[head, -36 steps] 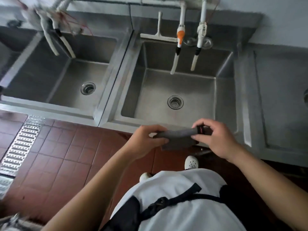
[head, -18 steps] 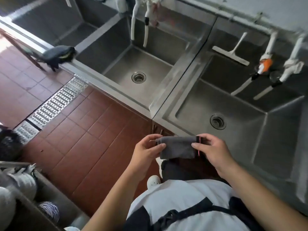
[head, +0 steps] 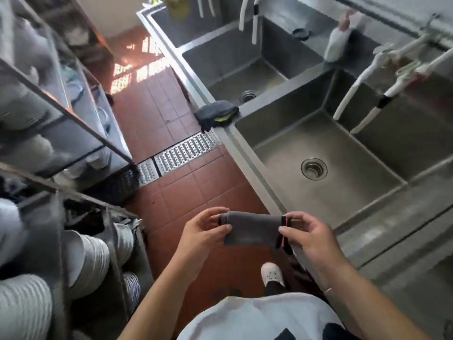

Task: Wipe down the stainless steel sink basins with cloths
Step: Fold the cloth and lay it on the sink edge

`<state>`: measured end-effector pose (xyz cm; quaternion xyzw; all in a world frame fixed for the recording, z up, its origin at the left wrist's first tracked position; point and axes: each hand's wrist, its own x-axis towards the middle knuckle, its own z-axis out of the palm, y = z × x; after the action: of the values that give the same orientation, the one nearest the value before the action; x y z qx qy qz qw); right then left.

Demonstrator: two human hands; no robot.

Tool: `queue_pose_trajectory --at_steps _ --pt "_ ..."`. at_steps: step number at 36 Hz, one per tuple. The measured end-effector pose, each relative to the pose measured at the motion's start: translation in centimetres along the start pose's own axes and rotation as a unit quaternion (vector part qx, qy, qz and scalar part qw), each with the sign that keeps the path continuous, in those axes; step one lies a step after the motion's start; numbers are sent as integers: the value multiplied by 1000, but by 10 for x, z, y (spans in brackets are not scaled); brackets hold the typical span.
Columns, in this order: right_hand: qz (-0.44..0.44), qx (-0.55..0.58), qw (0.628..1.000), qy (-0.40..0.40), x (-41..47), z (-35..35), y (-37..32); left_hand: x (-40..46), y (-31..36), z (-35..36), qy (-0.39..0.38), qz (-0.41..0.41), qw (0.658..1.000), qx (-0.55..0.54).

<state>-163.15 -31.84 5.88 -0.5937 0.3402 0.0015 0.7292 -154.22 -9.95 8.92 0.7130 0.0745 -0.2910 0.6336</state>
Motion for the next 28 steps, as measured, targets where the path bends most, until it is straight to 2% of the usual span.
queue_pose_trajectory --at_steps 4,10,18,23,28 --pt "1 -37 996 -81 64 51 -42 37 29 -34 71 44 996 15" --pt "-25 -102 984 -141 130 139 -84 73 52 -95 135 56 988 -58" --pt "-46 -132 982 -123 216 275 -114 181 91 -202 162 60 978 -120" --pt "-83 -160 977 -116 258 376 -159 243 148 -290 154 89 980 -86" --pt "-143 -182 967 -104 303 455 -212 309 212 -356 142 111 978 -106"
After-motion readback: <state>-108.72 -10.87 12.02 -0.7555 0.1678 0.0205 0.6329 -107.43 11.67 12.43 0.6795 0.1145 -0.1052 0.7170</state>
